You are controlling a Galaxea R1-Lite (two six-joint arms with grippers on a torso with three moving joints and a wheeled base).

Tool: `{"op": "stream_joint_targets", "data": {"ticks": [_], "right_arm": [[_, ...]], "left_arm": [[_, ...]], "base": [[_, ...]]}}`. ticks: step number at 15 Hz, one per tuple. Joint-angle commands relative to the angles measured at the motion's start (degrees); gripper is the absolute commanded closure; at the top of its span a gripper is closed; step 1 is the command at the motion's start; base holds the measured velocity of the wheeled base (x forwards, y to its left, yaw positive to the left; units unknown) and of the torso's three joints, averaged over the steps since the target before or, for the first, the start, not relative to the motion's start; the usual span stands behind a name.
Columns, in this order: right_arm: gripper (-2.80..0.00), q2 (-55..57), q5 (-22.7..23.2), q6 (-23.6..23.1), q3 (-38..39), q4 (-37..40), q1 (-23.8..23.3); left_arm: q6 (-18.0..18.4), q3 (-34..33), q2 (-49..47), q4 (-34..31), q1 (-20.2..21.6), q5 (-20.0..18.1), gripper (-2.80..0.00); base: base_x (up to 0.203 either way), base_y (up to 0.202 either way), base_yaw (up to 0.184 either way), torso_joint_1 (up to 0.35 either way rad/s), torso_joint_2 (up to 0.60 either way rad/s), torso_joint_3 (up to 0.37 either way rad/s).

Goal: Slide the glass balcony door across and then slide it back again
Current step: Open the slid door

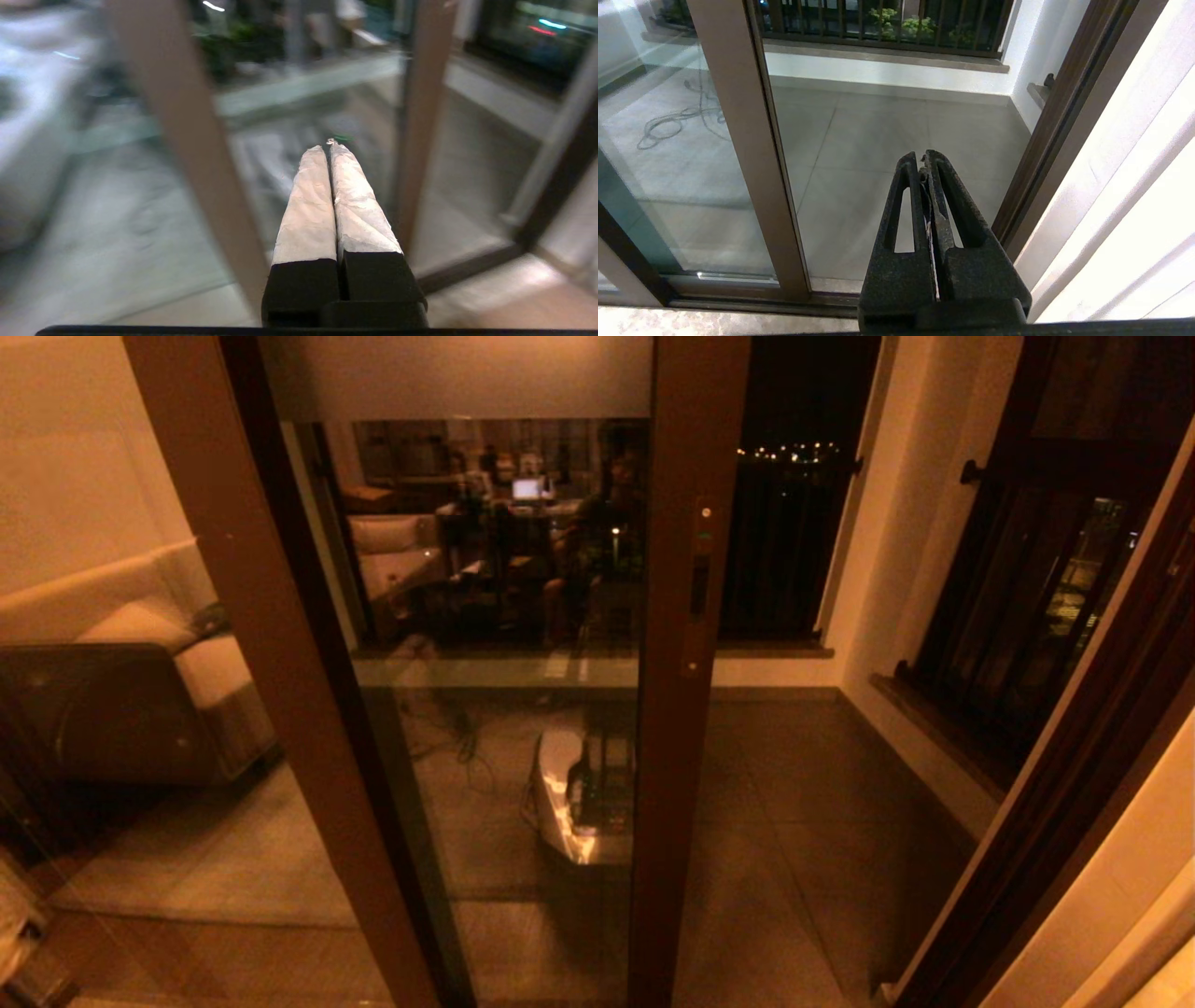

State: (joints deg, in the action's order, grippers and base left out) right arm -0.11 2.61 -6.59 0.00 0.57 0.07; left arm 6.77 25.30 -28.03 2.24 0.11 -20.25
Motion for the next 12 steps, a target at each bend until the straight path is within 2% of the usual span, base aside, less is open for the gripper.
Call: {"op": "stream_joint_targets", "data": {"ticks": [1, 3, 4, 6, 8, 10, 12], "right_arm": [[0.00, 0.11, 0.03, -0.09, 0.00, 0.05, 0.01], [0.00, 0.11, 0.03, -0.09, 0.00, 0.05, 0.01], [0.00, 0.11, 0.03, -0.09, 0.00, 0.05, 0.01], [0.00, 0.11, 0.03, -0.09, 0.00, 0.05, 0.01], [0.00, 0.11, 0.03, -0.09, 0.00, 0.05, 0.01], [0.00, 0.11, 0.03, -0.09, 0.00, 0.05, 0.01], [0.00, 0.11, 0.03, -0.09, 0.00, 0.05, 0.01]], "left_arm": [[-0.47, 6.48, -18.96, 1.98, -1.04, -2.94, 0.00], [-3.43, 15.09, -33.17, 6.80, -5.88, -4.48, 0.00], [-5.88, 20.29, -38.39, 8.59, -10.75, -3.42, 0.00], [-10.74, 30.19, -49.36, 11.47, -22.75, 1.82, 0.00], [-13.65, 39.40, -57.71, 13.18, -30.73, 5.68, 0.00], [-16.03, 47.86, -64.60, 13.97, -34.64, 7.50, 0.00], [-17.11, 54.48, -70.37, 14.31, -36.76, 9.67, 0.00]], "base": [[0.000, 0.000, 0.000, 0.000, 0.00, 0.000], [0.000, 0.000, 0.000, 0.000, 0.00, 0.000], [0.000, 0.000, 0.000, 0.000, 0.00, 0.000], [0.000, 0.000, 0.000, 0.000, 0.00, 0.000], [0.000, 0.000, 0.000, 0.000, 0.00, 0.000], [0.000, 0.000, 0.000, 0.000, 0.00, 0.000], [0.000, 0.000, 0.000, 0.000, 0.00, 0.000]]}}
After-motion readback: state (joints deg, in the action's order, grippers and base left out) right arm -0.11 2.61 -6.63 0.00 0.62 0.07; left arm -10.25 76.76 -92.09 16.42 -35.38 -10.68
